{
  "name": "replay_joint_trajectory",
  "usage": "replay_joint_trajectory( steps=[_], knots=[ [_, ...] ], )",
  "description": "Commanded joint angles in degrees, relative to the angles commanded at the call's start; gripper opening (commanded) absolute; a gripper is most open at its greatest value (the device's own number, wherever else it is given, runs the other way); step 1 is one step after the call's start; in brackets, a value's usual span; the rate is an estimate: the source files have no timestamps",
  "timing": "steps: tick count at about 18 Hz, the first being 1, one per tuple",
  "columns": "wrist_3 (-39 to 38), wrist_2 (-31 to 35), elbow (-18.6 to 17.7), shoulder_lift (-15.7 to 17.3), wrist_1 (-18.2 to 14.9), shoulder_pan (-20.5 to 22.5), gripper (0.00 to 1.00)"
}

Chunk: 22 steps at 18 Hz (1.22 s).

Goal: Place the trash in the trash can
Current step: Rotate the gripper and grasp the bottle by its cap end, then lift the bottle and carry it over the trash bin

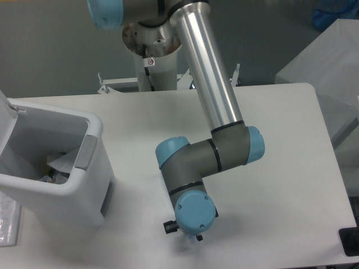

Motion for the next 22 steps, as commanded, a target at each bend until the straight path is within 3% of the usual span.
replay_joint_trajectory(
  steps=[3, 7, 10, 16, 22],
  knots=[
    [2.46, -0.26, 0.00, 2.73, 1.75, 0.00, 0.47],
    [4.82, -0.97, 0.09, 6.59, 8.07, -1.40, 0.47],
    [8.52, -6.13, 0.09, 10.11, 13.69, -1.93, 0.47],
    [8.79, -14.06, 0.44, 14.24, 29.07, -2.02, 0.48],
    [8.00, -21.87, 2.20, 17.58, 30.59, -2.29, 0.48]
  ],
)
